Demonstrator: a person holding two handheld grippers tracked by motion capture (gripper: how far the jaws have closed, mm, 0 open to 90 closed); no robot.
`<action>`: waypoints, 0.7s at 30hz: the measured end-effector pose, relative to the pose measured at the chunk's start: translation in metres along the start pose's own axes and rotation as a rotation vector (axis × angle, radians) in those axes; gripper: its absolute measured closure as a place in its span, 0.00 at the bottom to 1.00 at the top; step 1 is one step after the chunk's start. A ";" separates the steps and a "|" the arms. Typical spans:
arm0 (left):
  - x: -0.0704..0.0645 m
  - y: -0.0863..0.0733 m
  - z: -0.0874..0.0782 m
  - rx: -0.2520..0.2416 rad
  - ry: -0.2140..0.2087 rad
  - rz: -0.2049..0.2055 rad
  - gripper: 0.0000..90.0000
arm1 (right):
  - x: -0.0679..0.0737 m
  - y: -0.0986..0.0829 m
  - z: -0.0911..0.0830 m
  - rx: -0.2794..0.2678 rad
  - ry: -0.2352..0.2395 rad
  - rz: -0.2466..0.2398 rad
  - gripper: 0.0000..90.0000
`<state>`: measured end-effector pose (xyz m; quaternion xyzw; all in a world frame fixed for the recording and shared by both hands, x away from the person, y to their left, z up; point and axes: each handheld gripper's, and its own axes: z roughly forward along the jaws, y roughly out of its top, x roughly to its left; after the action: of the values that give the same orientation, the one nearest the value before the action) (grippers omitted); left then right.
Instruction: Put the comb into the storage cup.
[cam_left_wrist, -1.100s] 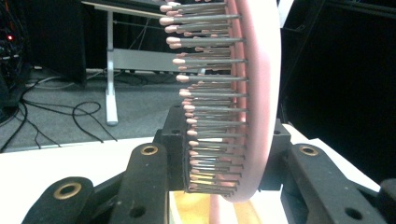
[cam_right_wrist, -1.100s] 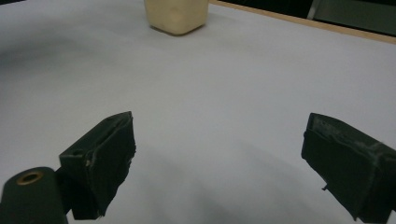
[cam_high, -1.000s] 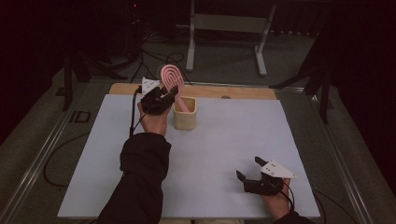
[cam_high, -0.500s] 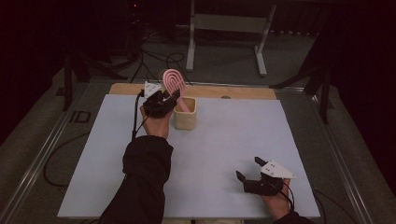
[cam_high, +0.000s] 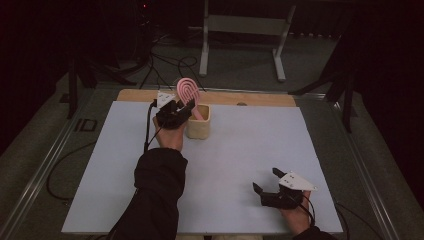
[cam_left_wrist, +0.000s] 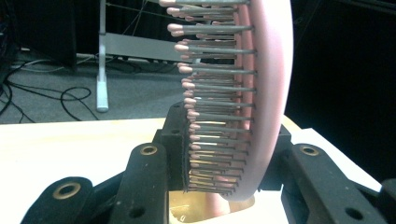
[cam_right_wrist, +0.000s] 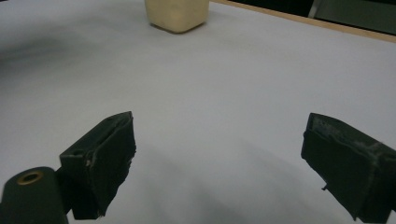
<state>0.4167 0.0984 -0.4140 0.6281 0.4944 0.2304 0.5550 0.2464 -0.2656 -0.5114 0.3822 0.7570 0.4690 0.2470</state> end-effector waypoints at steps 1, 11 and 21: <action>0.000 -0.002 0.001 -0.001 0.002 -0.004 0.71 | 0.000 -0.001 0.000 0.004 0.000 0.001 0.11; -0.003 -0.009 0.004 0.006 -0.002 -0.008 0.71 | -0.001 -0.001 -0.003 0.001 -0.010 0.003 0.11; -0.004 -0.014 0.005 0.024 -0.007 0.000 0.71 | 0.001 -0.001 -0.003 0.006 -0.009 -0.003 0.11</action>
<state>0.4143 0.0907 -0.4274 0.6354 0.4952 0.2220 0.5493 0.2436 -0.2667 -0.5113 0.3840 0.7578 0.4647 0.2498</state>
